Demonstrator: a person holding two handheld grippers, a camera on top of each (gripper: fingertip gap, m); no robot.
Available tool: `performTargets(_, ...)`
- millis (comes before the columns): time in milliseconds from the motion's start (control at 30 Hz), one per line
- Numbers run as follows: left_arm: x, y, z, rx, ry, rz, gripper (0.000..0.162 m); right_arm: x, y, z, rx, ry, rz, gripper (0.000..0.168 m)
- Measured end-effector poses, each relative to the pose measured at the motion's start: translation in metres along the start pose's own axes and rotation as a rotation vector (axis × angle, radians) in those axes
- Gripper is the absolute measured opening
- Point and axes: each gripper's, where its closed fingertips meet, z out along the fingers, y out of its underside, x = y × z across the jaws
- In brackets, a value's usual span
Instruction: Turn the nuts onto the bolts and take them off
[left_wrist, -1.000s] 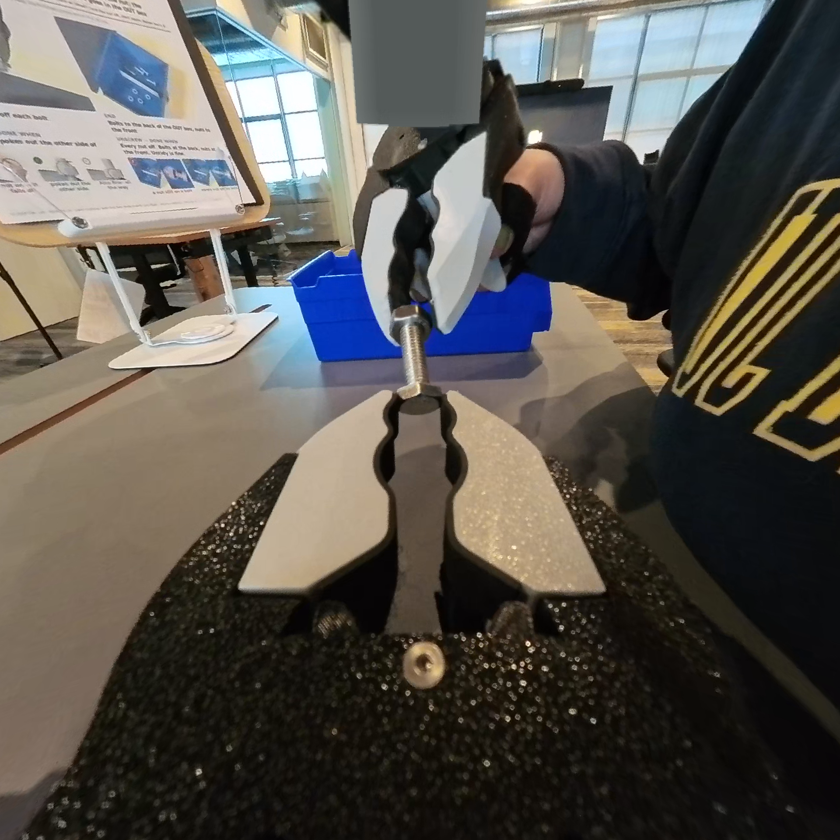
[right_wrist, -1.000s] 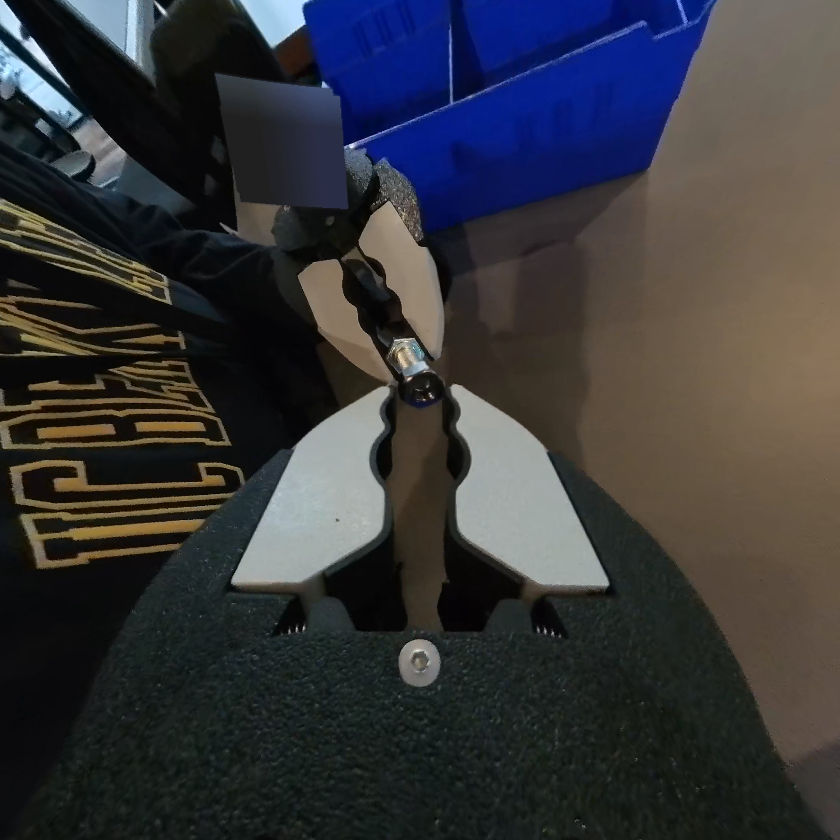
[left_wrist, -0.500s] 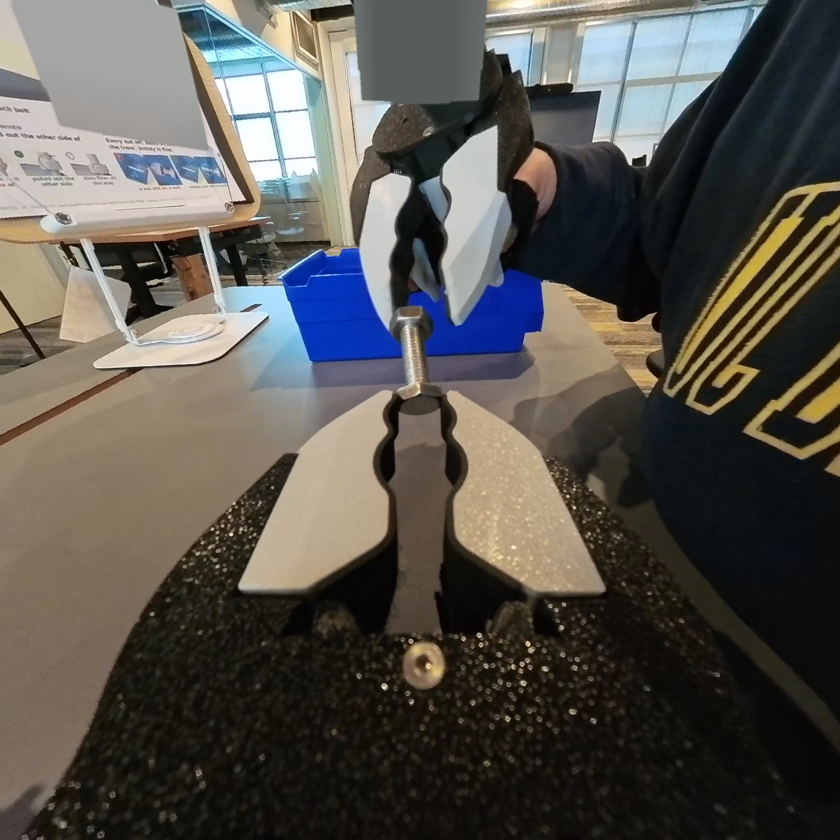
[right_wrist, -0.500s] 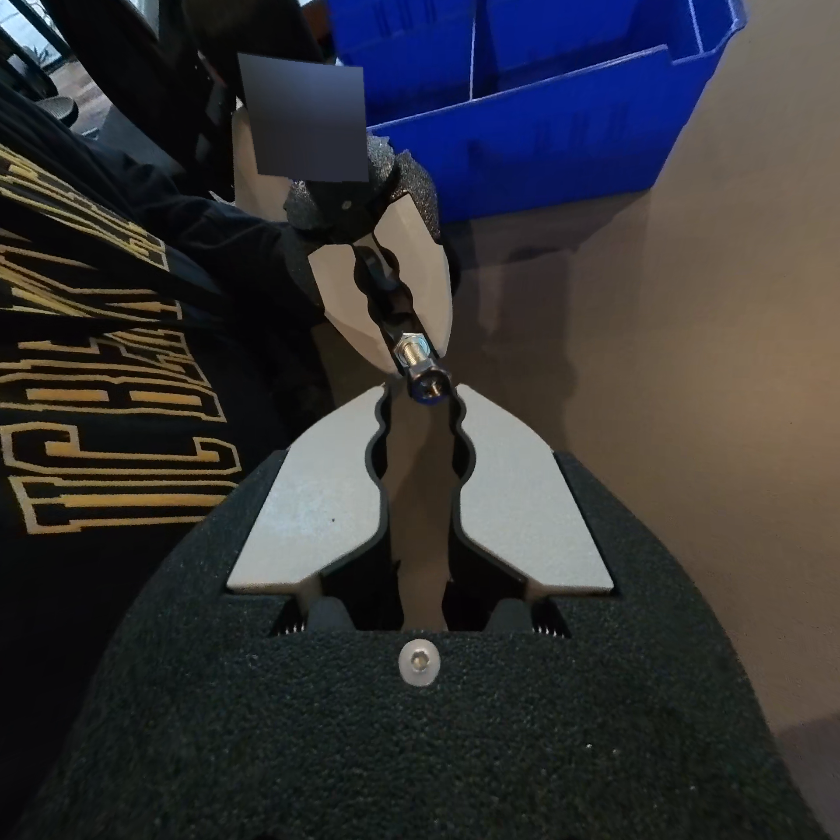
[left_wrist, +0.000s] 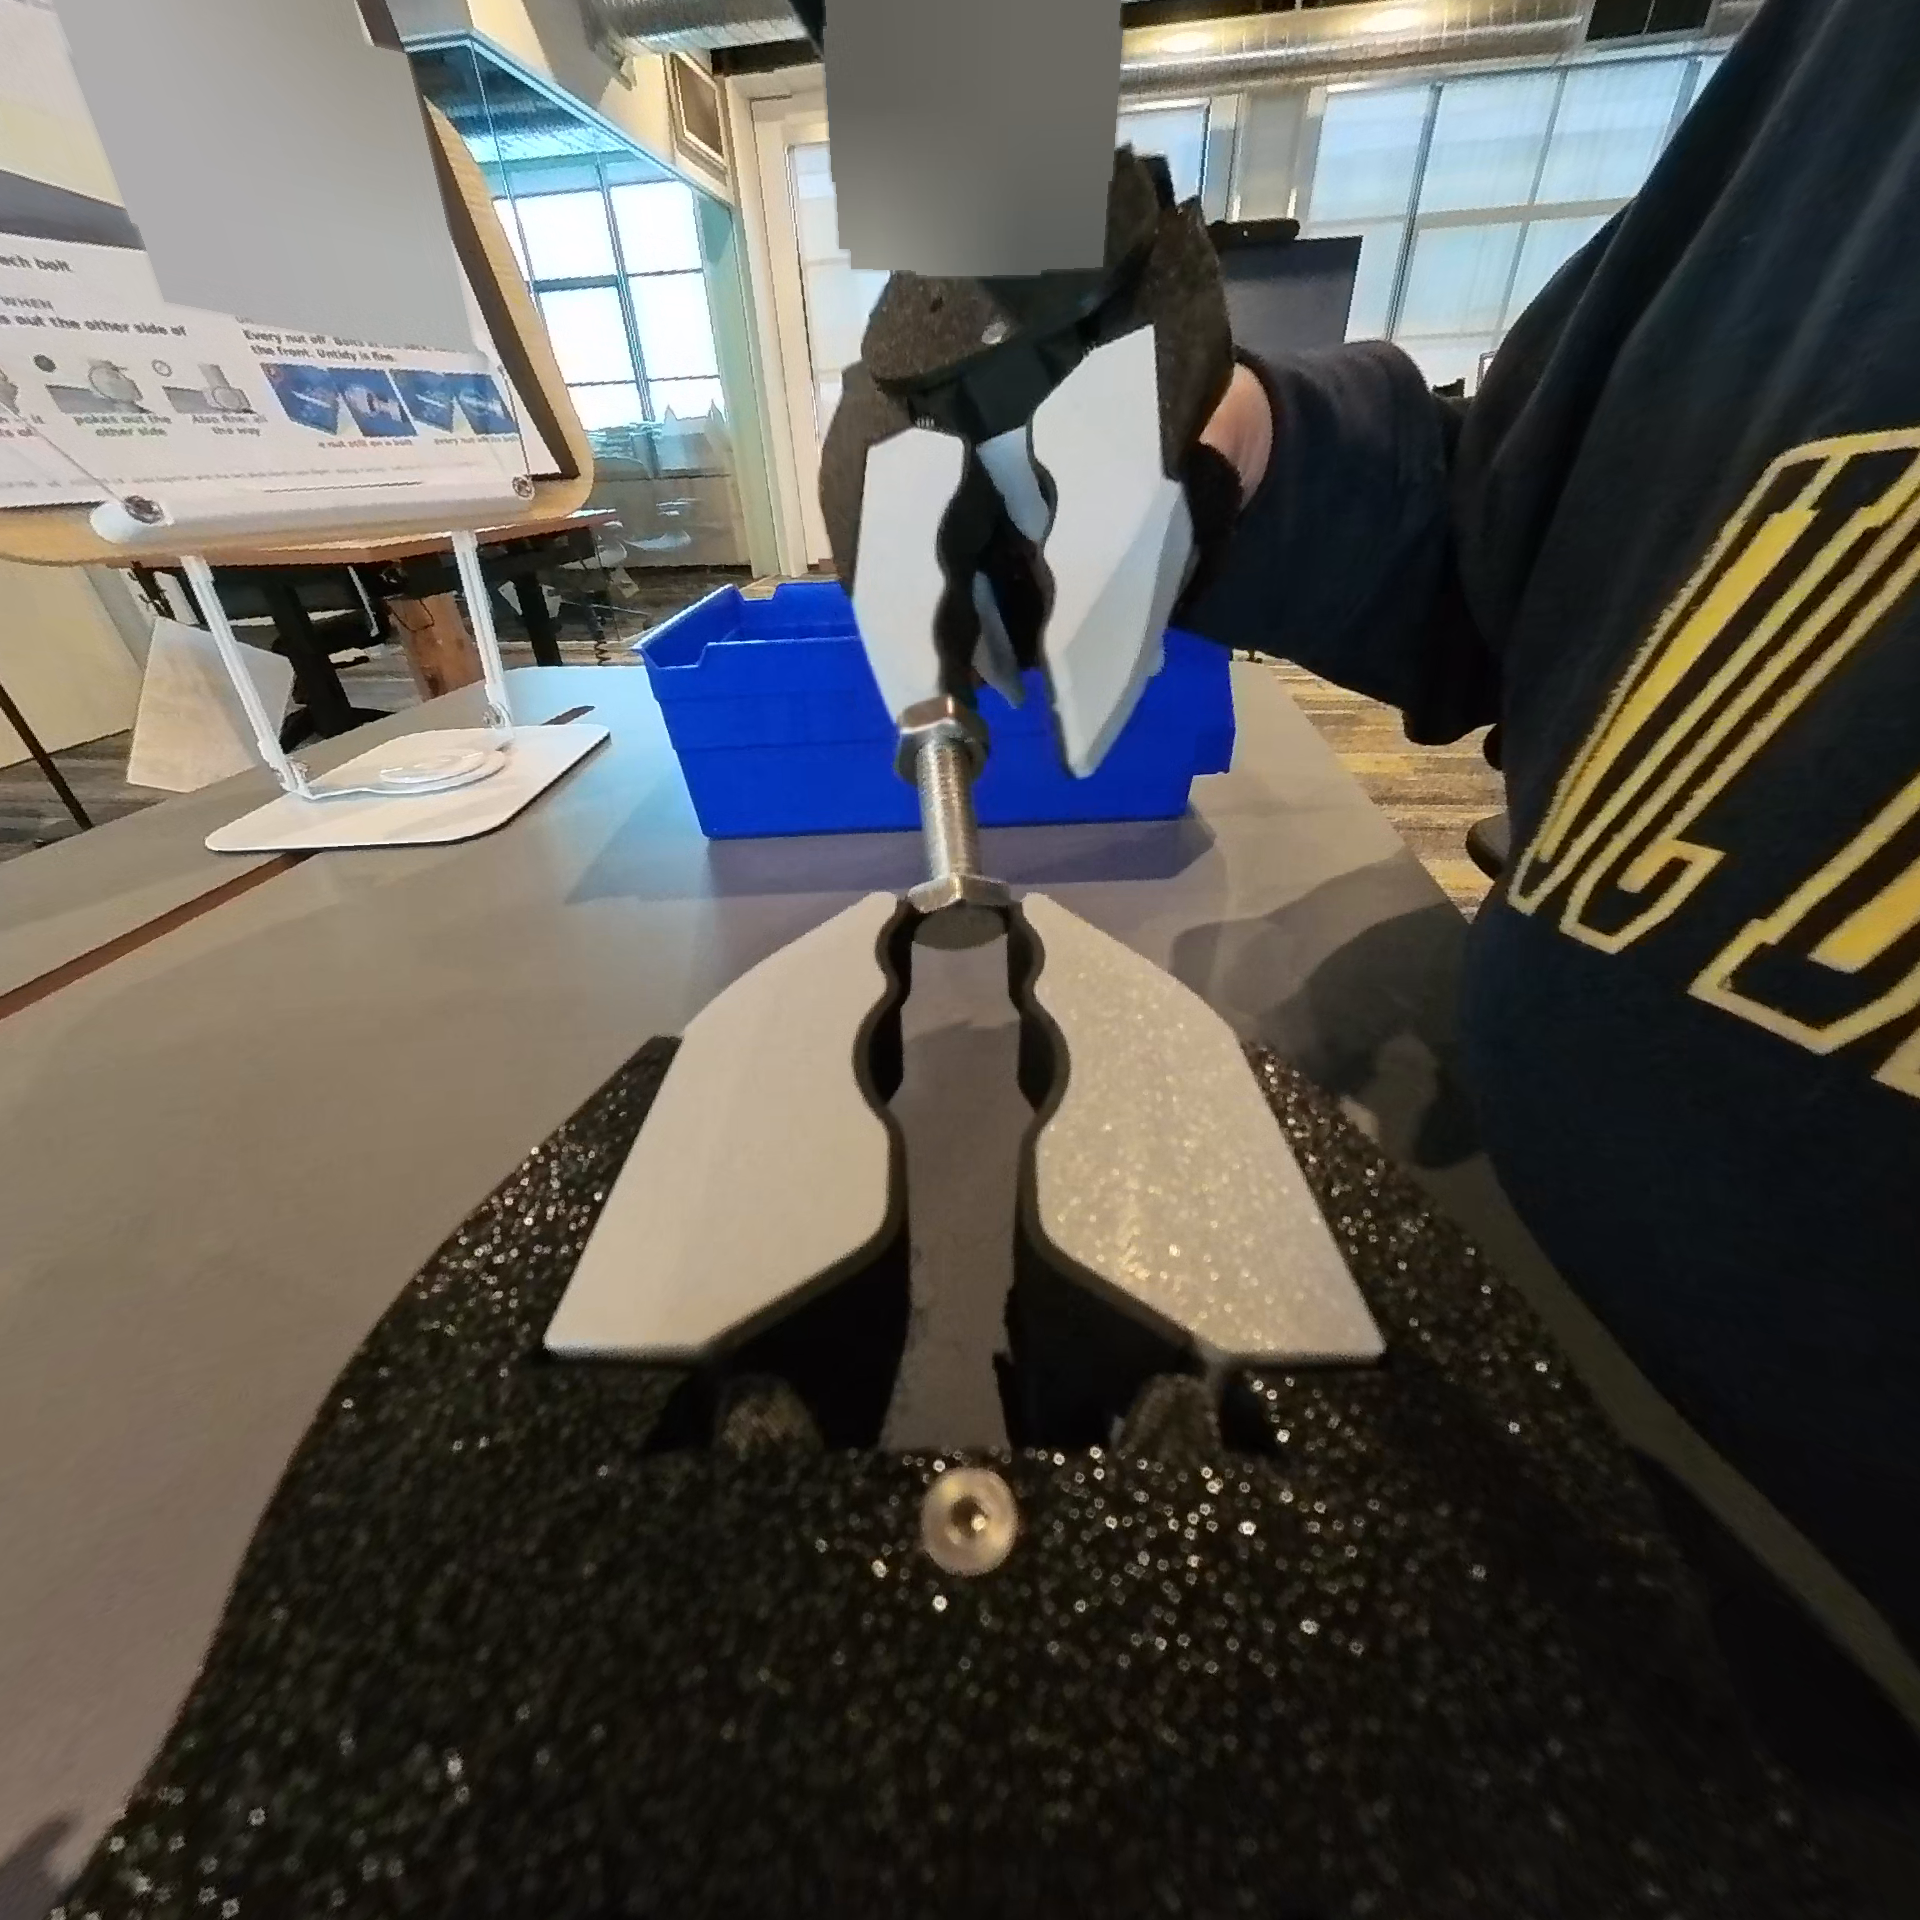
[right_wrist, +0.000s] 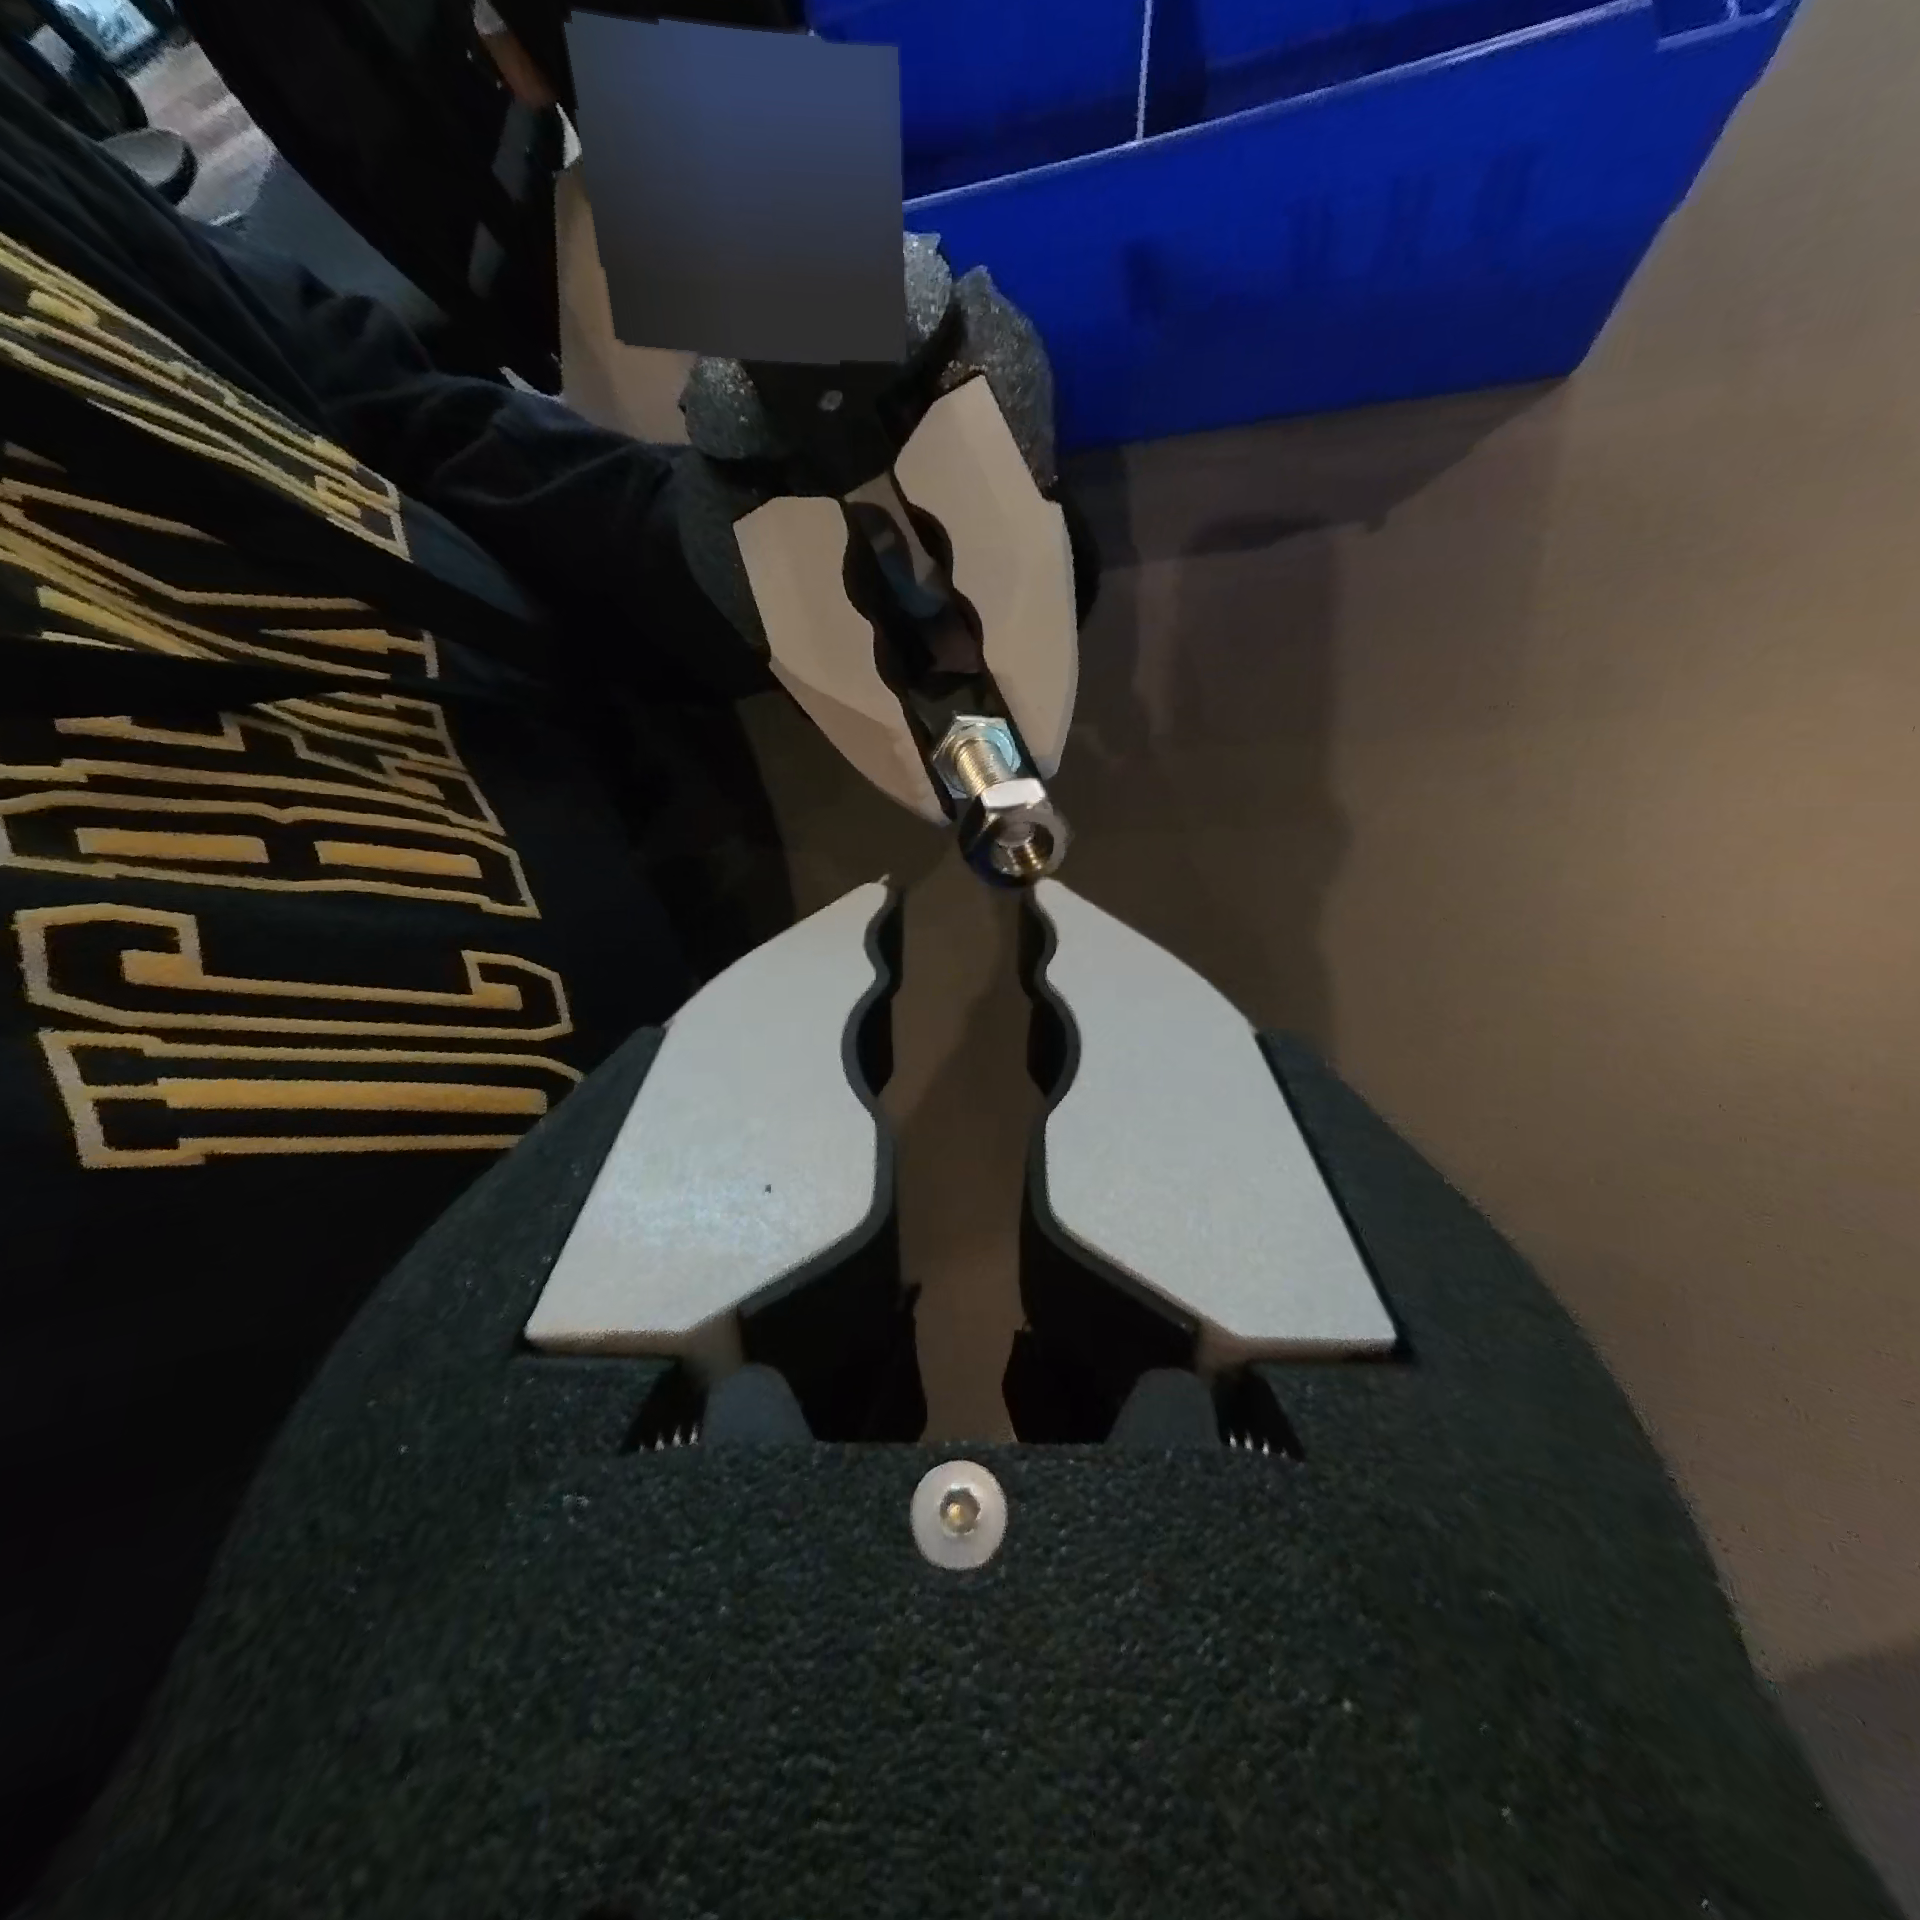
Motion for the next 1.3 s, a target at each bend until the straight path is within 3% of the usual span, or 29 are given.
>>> performTargets(200, 0.001, -0.001, 0.000, 0.015, 0.020, -0.029, 0.017, -0.014, -0.009, -0.009, 0.037, -0.068, -0.083, 0.016)
performTargets(333, 0.005, -0.004, -0.001, 0.043, 0.070, -0.069, 0.017, -0.014, -0.024, -0.020, 0.133, 0.041, -0.376, 0.023)
performTargets(467, 0.011, -0.006, -0.001, 0.066, 0.135, -0.116, 0.017, -0.002, -0.015, -0.018, 0.041, 0.205, -0.709, 0.024)
performTargets(600, 0.014, -0.007, -0.002, 0.071, 0.170, -0.138, 0.017, -0.003, -0.009, -0.009, 0.001, 0.205, -0.814, 0.035)
performTargets(933, 0.015, -0.006, -0.002, 0.069, 0.187, -0.145, 0.017, -0.005, -0.012, -0.001, 0.029, 0.156, -0.765, 0.019)
performTargets(1133, 0.007, -0.003, -0.002, 0.005, 0.063, -0.014, 0.017, 0.006, -0.005, 0.003, -0.060, 0.162, -0.380, 0.019)
performTargets(1300, 0.011, -0.002, 0.001, -0.020, 0.050, 0.054, 0.017, 0.004, 0.004, 0.004, -0.065, 0.010, 0.023, 0.020)
